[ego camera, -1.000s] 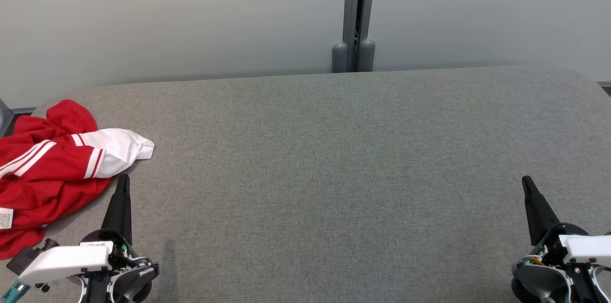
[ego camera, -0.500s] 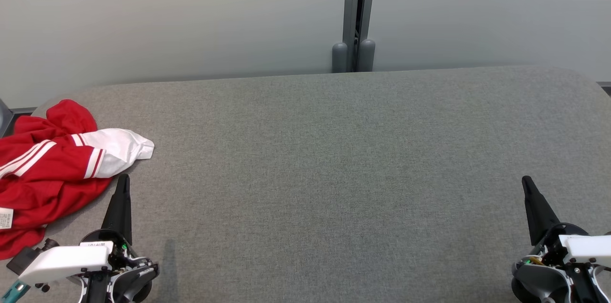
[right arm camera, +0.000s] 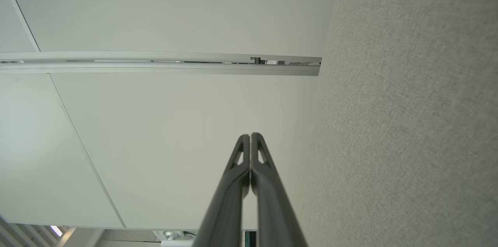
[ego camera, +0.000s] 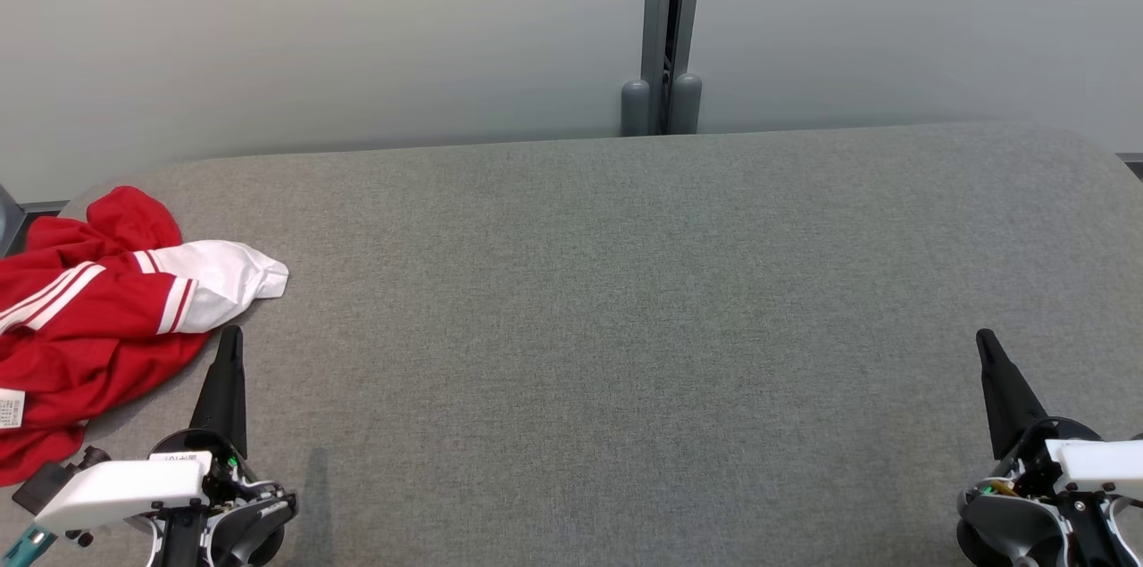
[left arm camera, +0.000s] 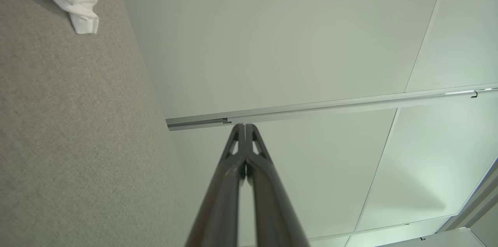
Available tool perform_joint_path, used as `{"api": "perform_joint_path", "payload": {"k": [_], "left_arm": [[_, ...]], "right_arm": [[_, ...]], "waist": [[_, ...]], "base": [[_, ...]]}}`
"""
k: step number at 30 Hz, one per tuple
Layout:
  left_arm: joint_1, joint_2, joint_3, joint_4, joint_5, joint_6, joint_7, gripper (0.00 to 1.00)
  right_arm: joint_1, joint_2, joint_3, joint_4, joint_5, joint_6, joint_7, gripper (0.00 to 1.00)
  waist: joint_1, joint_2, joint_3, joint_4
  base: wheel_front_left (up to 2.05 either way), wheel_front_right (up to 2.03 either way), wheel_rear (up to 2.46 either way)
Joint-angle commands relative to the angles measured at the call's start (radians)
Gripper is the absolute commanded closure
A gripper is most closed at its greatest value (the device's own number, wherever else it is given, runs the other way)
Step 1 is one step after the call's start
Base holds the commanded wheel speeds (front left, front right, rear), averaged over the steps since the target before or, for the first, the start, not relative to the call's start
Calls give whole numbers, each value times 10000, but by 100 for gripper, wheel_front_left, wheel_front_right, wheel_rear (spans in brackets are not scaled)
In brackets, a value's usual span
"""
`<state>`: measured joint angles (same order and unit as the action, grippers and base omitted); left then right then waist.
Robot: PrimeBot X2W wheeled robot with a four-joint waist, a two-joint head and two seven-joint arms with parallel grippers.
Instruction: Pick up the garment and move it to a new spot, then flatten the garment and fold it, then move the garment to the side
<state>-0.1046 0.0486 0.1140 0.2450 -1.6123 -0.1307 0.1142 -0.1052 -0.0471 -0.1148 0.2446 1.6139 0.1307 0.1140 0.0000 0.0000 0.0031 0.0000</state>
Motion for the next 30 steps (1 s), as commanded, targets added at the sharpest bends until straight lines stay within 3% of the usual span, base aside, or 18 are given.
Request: {"api": "perform_joint_path", "payload": {"k": [1, 30], "left_arm": [[-99, 27, 26, 1, -10, -33, 21, 100], [-99, 27, 26, 1, -10, -33, 21, 100]], "right_arm": [[-83, -48, 4, 22, -23, 0, 14, 100], [-82, -48, 4, 22, -24, 0, 14, 100]], "waist": [[0, 0, 0, 0], [0, 0, 0, 0]], "base": [[0, 0, 0], [0, 0, 0]]}}
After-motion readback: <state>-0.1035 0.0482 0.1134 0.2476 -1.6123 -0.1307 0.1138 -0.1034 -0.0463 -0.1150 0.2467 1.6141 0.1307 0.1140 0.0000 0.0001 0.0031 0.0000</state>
